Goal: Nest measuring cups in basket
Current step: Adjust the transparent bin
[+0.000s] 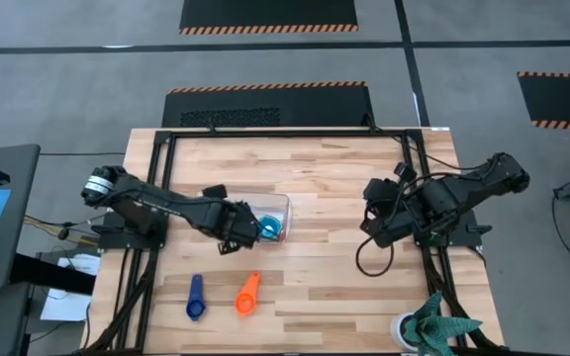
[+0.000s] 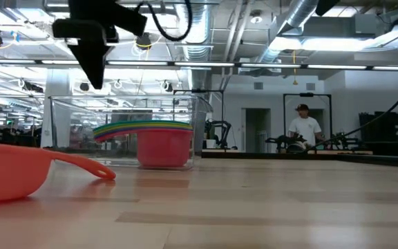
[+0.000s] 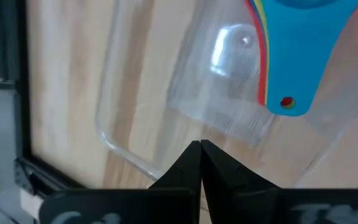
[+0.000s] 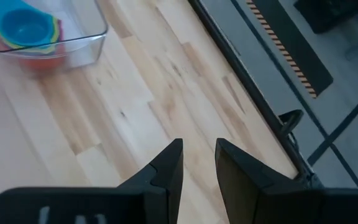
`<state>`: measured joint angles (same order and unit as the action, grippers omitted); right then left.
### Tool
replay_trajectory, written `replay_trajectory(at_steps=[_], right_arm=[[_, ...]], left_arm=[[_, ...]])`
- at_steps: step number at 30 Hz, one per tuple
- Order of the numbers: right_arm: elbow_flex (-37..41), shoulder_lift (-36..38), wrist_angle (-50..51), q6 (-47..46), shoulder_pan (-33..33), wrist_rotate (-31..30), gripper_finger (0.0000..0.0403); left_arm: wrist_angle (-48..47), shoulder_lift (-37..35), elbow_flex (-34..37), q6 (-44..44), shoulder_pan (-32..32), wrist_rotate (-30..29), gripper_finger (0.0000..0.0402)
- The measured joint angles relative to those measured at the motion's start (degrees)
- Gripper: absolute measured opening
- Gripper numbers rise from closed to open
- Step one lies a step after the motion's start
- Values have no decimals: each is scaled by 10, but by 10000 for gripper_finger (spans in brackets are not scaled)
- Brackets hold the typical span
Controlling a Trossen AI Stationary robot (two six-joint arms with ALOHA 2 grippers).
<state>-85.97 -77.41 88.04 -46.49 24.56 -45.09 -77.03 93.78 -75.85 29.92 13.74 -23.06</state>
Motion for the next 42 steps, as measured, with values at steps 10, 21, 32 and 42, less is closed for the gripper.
replay_trajectory(at_steps=[10,21,32,42], right_arm=[[0,0,-1,-1,25,1,118],[0,0,2,5,25,0,118],[0,0,17,5,25,0,118],[0,0,20,20,25,-3,118]], left_arm=[[59,2,40,-46,-7,18,0],[100,2,76,-56,-7,52,0],[116,2,79,-16,0,107,0],[120,2,79,24,16,139,0]])
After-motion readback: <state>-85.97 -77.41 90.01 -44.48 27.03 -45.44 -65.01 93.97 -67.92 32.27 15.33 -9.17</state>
